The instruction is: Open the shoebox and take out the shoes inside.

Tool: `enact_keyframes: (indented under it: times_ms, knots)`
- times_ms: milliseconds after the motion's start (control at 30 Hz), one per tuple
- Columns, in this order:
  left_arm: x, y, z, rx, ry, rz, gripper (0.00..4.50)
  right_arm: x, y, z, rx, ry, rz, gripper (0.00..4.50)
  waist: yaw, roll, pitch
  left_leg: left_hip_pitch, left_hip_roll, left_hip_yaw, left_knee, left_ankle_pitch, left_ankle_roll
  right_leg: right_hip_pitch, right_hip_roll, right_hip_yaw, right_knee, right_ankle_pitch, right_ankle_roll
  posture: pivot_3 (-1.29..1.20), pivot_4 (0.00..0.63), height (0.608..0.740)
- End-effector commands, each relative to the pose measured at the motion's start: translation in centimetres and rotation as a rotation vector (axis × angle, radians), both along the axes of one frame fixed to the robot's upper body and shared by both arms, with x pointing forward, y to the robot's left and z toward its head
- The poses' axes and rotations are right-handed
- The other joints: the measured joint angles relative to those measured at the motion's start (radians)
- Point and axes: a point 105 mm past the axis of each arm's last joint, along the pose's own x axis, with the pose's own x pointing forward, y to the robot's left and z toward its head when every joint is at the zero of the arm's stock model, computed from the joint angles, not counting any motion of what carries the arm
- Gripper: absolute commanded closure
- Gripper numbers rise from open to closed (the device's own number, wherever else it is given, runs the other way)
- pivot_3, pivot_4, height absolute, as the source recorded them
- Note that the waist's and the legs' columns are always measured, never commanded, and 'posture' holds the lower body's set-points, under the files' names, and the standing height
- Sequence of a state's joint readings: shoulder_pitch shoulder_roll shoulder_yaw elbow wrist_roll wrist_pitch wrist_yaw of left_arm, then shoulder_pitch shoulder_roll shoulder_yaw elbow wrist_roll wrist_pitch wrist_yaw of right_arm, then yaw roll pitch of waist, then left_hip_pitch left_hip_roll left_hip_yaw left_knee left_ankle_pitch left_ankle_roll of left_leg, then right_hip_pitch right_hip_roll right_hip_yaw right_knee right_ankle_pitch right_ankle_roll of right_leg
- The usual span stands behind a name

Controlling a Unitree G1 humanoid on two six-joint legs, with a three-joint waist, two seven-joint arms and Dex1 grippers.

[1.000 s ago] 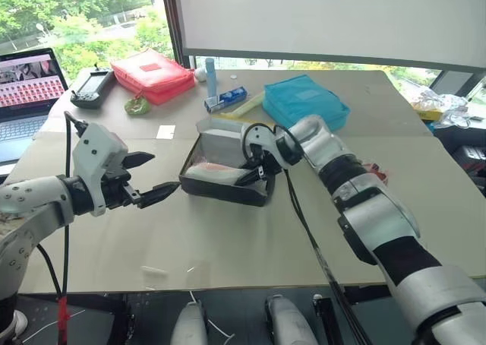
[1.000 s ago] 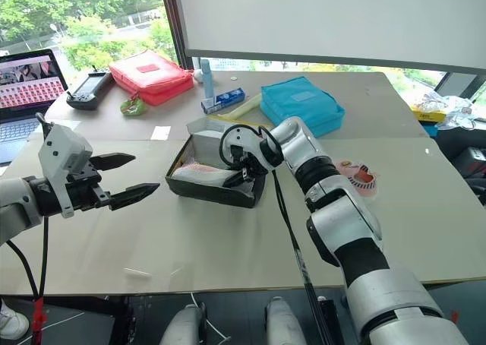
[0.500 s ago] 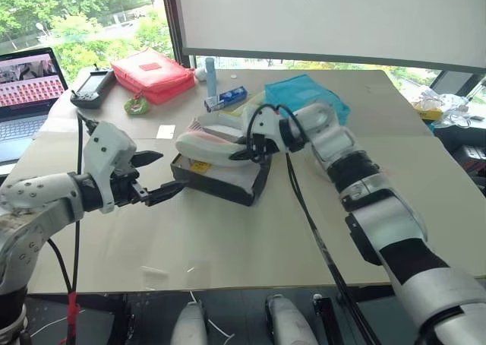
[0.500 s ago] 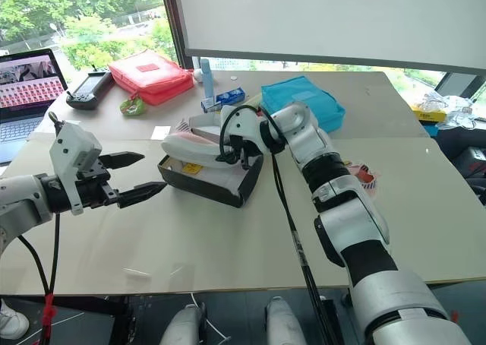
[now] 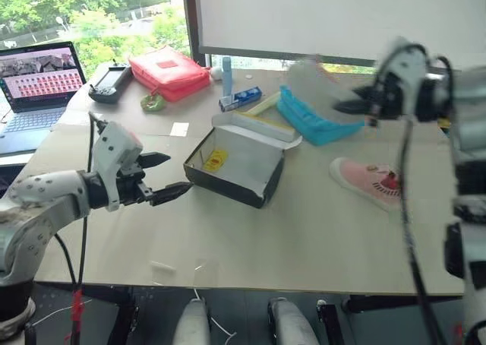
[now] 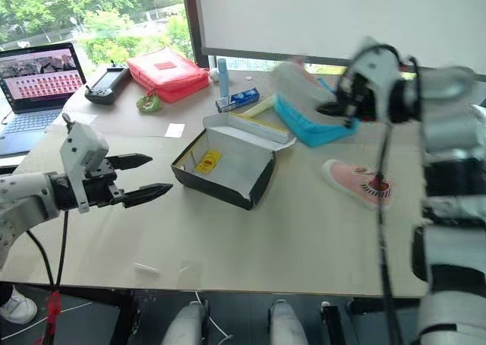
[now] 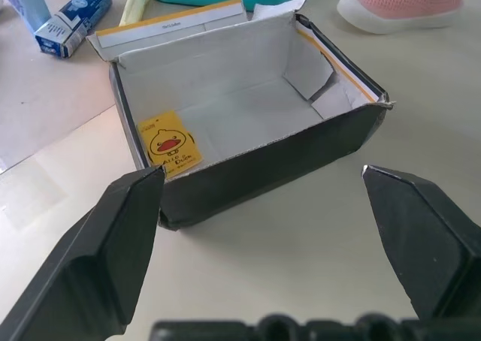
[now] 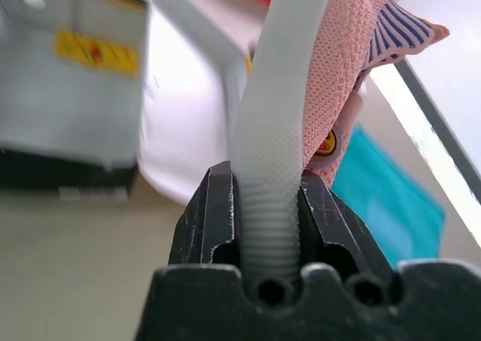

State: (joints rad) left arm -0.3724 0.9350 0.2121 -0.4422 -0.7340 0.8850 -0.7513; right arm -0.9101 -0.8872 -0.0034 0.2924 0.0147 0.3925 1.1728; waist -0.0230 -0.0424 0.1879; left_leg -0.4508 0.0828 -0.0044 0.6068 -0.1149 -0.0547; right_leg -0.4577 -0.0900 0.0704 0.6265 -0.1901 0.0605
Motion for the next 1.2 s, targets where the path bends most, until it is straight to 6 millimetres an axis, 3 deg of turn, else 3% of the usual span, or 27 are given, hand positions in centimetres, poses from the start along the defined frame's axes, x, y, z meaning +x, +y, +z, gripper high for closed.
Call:
enact_keyframes:
  times_ms: [33,167,267,367,633,700,833,1000,1133,1200]
  knots:
    - [0.8,-1.4,0.6,-0.002,-0.041,-0.076,0.00,-1.9,-0.4,-0.2,-0.039,-0.078,-0.013,4.02,-0.007,0.000,0.000,0.000,0.000,0.000,0.000,0.000,0.000,0.000,0.000,0.000,0.001,0.000,0.000,0.00,0.150,0.729]
    - [1.7,-1.9,0.8,-0.018,-0.041,-0.110,0.00,-2.8,-1.9,-3.1,-0.007,-0.077,-0.080,4.02,-0.021,0.000,0.000,0.003,0.000,0.000,0.001,0.000,0.001,0.002,0.000,0.001,0.003,0.000,0.000,0.00,0.150,0.729]
    - [2.1,-2.0,0.7,-0.009,-0.040,-0.118,0.00,-4.0,-1.7,-6.1,-0.012,-0.012,-0.060,4.02,-0.023,0.000,0.000,0.003,0.000,0.000,0.003,0.001,0.001,0.002,0.000,0.002,0.003,0.001,0.000,0.00,0.150,0.729]
    - [2.2,-2.0,0.8,-0.011,-0.036,-0.126,0.00,-4.2,-2.7,-8.8,-0.125,-0.028,-0.089,4.02,-0.021,0.000,0.000,0.005,0.000,0.000,0.003,0.001,0.001,0.004,0.000,0.002,0.003,0.000,0.000,0.00,0.150,0.729]
    - [1.6,-1.9,0.7,-0.013,-0.027,-0.125,0.00,-4.3,-1.3,-10.5,-0.299,-0.290,0.028,4.02,-0.023,0.000,0.000,0.005,-0.001,0.000,0.005,0.001,0.001,0.007,-0.001,0.002,0.001,0.000,0.000,0.00,0.150,0.729]
    - [1.5,-1.9,0.6,-0.014,-0.027,-0.121,0.00,-4.7,-0.9,-11.4,-0.328,-0.298,0.066,3.02,-0.025,0.000,0.000,0.006,-0.001,0.000,0.004,0.001,0.001,0.008,-0.001,0.002,0.001,0.000,0.000,0.00,0.150,0.729]
    - [1.4,-1.9,0.2,-0.023,-0.019,-0.115,0.00,-5.7,0.2,-12.5,-0.344,-0.346,0.130,1.70,-0.024,-0.001,0.000,0.010,-0.001,0.000,0.004,0.001,0.001,0.012,-0.001,0.002,0.001,0.000,0.000,0.00,0.150,0.729]
    - [1.5,-1.9,-0.1,-0.035,-0.015,-0.104,0.00,-5.9,0.5,-11.9,-0.392,-0.463,0.136,0.08,-0.026,-0.001,0.000,0.011,-0.001,0.000,0.005,0.000,0.000,0.015,-0.001,0.002,-0.002,0.000,0.000,0.00,0.150,0.729]
    - [1.6,-1.7,-0.1,-0.041,-0.015,-0.092,0.00,-5.8,0.5,-10.5,-0.374,-0.502,0.137,0.08,-0.024,-0.001,0.000,0.012,-0.001,0.000,0.005,0.000,0.000,0.017,-0.001,0.001,-0.002,0.000,0.000,0.00,0.150,0.729]
    - [1.5,-1.0,-0.4,-0.048,-0.007,-0.060,0.00,-6.1,0.4,-7.2,-0.282,-0.637,0.116,0.08,-0.025,-0.001,0.000,0.012,-0.001,0.000,0.005,0.000,0.000,0.017,-0.002,0.001,-0.002,0.000,0.000,0.00,0.150,0.729]
